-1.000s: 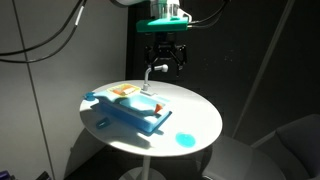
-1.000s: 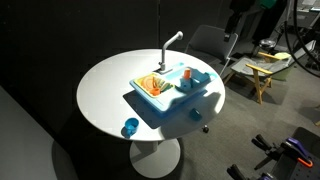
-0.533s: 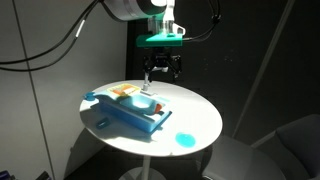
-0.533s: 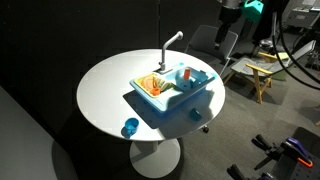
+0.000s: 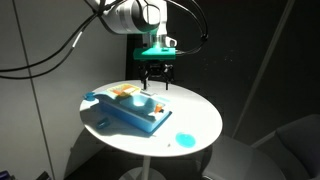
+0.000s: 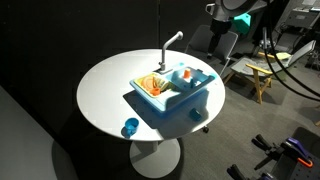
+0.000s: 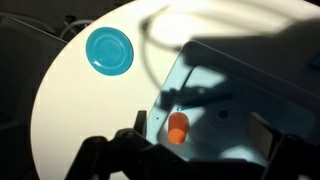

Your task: Remove the orange cup from the sink and place it on the table without changing its upside down position

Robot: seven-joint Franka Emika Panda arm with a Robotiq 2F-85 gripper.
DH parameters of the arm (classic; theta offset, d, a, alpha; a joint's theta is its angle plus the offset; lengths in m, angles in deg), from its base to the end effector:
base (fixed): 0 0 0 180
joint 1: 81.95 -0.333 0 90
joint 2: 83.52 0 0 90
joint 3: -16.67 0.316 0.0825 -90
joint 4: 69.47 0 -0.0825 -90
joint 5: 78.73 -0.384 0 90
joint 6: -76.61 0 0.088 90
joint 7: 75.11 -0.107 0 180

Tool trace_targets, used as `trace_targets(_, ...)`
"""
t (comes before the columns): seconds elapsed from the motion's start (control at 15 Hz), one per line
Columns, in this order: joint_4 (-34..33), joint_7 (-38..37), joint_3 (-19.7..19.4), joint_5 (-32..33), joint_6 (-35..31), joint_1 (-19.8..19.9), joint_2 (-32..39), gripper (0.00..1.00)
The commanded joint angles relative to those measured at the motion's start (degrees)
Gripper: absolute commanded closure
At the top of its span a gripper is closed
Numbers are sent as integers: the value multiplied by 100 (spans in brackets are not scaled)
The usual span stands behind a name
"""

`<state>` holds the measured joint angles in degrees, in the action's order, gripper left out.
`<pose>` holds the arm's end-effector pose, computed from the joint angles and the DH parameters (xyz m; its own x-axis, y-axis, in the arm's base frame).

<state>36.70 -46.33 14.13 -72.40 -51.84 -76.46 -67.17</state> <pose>0.6285 -0.0902 0.3791 0.9078 0.4179 0.0365 0.4094 -0.9015 0.1403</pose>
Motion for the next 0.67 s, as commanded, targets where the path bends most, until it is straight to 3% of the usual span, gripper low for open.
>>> trace_targets(0.0, 167, 378, 135, -46, -259, 109, 46, 0)
trace_targets(0.6, 222, 940, 240, -14, -503, 153, 294, 0)
